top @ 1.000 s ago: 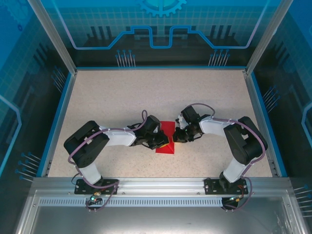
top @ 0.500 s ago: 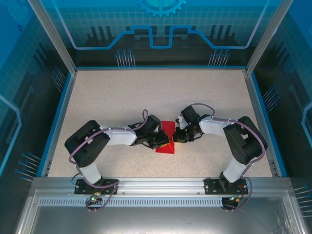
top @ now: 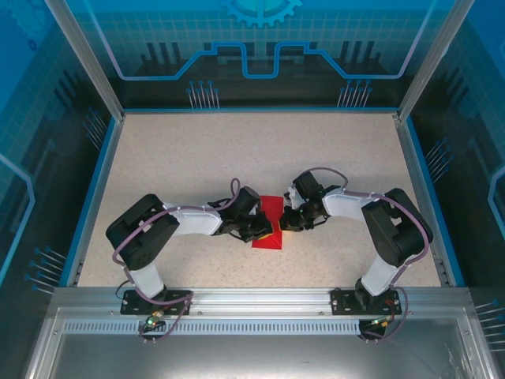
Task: Fold a paper plane with a square sheet of paper (pick it up from the middle)
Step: Fold the triangle a second time at the center of the table.
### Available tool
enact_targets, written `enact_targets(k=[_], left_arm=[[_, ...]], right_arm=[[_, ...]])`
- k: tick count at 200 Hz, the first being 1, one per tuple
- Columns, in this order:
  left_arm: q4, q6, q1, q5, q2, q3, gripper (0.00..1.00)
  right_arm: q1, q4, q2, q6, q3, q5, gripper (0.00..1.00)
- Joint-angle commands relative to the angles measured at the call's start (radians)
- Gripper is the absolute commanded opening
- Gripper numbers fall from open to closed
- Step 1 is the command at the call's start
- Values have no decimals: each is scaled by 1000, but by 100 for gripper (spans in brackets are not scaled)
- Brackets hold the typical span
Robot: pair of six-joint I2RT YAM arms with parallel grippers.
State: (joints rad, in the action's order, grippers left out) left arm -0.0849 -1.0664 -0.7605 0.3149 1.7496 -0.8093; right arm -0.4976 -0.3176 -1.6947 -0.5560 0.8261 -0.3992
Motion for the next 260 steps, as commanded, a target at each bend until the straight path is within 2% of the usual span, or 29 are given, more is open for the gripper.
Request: enact_targets(k=[1,190,260], left_arm=[[46,22,-6,-21,0,-15,10],[85,17,-7,-37,15,-19,9],[120,-4,-7,-58,20,-15,9]], right_arm=[[-1,-35,-2,7,16,10,7],[1,-41,-22,12,30,8,7],[1,-110,68,4,81,76,14]])
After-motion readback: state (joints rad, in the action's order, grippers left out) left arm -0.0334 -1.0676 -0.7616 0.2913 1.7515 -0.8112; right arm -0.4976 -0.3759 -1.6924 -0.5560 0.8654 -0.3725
